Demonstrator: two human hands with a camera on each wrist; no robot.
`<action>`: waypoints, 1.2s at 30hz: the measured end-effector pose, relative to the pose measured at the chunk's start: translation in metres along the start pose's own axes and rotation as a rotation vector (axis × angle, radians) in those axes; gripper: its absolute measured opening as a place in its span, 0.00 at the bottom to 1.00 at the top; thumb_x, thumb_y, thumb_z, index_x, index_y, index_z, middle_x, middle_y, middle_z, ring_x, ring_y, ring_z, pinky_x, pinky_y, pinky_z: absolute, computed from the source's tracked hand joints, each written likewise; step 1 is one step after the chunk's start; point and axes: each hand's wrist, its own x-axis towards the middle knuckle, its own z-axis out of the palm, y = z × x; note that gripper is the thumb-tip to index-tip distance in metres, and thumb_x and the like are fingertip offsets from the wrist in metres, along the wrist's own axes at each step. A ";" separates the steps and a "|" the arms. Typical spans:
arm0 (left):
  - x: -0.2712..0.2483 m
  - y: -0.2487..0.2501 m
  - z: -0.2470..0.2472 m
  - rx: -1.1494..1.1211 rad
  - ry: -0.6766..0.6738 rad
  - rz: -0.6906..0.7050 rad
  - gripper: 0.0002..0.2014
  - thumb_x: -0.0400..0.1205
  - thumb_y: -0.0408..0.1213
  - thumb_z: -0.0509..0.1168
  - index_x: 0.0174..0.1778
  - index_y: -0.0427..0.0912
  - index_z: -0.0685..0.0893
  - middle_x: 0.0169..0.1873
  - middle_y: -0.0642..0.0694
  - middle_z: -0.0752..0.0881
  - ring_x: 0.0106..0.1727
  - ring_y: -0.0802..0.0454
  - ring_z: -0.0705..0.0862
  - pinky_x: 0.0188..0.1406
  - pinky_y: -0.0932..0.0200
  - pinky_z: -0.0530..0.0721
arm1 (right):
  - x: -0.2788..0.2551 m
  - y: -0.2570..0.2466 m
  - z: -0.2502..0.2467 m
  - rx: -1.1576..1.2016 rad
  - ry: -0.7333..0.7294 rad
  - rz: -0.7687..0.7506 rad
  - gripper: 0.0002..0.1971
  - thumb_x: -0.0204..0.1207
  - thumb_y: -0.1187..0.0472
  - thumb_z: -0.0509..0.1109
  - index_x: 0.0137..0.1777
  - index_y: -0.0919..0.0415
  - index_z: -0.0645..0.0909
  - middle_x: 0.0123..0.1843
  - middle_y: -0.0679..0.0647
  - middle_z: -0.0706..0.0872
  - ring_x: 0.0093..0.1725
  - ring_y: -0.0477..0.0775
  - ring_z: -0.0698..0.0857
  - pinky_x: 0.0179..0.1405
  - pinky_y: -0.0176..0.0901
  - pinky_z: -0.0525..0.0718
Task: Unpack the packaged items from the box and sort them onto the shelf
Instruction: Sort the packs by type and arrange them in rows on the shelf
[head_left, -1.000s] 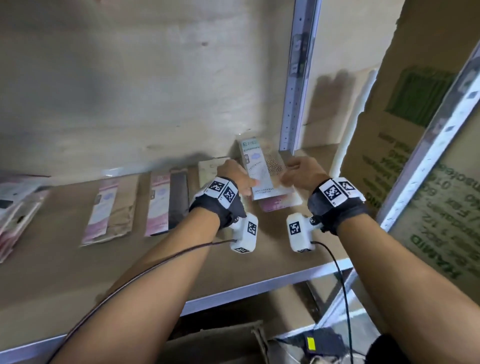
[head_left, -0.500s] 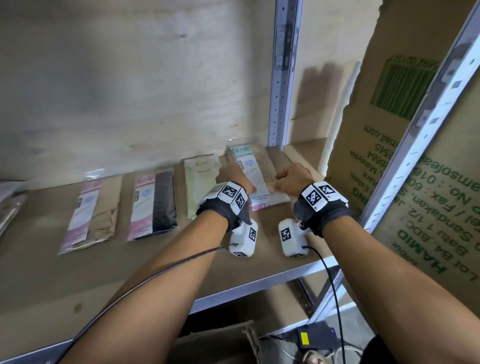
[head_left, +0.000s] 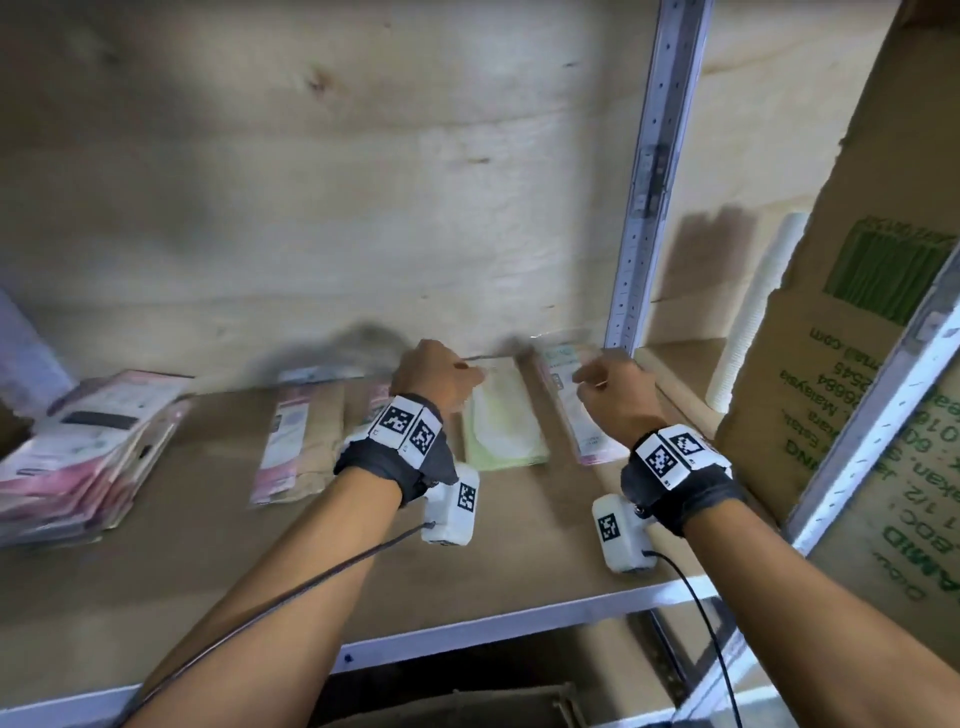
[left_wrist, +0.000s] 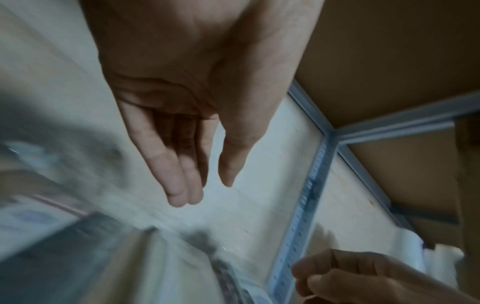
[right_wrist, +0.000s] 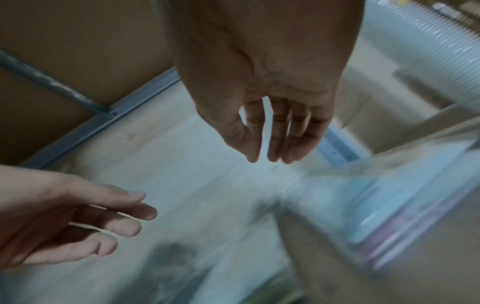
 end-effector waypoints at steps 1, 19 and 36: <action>-0.004 -0.014 -0.017 -0.026 0.038 0.011 0.11 0.75 0.41 0.74 0.43 0.36 0.93 0.38 0.39 0.93 0.43 0.42 0.93 0.52 0.45 0.92 | -0.006 -0.014 0.007 0.056 -0.006 -0.042 0.09 0.78 0.66 0.69 0.52 0.57 0.89 0.50 0.49 0.91 0.49 0.50 0.87 0.52 0.35 0.82; -0.046 -0.249 -0.277 0.128 0.651 -0.129 0.12 0.80 0.35 0.69 0.57 0.38 0.91 0.57 0.34 0.90 0.61 0.33 0.85 0.66 0.44 0.82 | -0.094 -0.270 0.248 0.520 -0.773 -0.025 0.09 0.81 0.77 0.60 0.54 0.69 0.79 0.38 0.59 0.80 0.32 0.57 0.83 0.30 0.43 0.84; -0.059 -0.264 -0.260 0.241 0.511 -0.161 0.07 0.80 0.31 0.67 0.46 0.42 0.90 0.49 0.39 0.91 0.52 0.36 0.89 0.55 0.45 0.88 | -0.127 -0.291 0.303 0.677 -0.750 0.035 0.22 0.81 0.72 0.67 0.73 0.69 0.68 0.61 0.77 0.85 0.46 0.69 0.89 0.52 0.63 0.89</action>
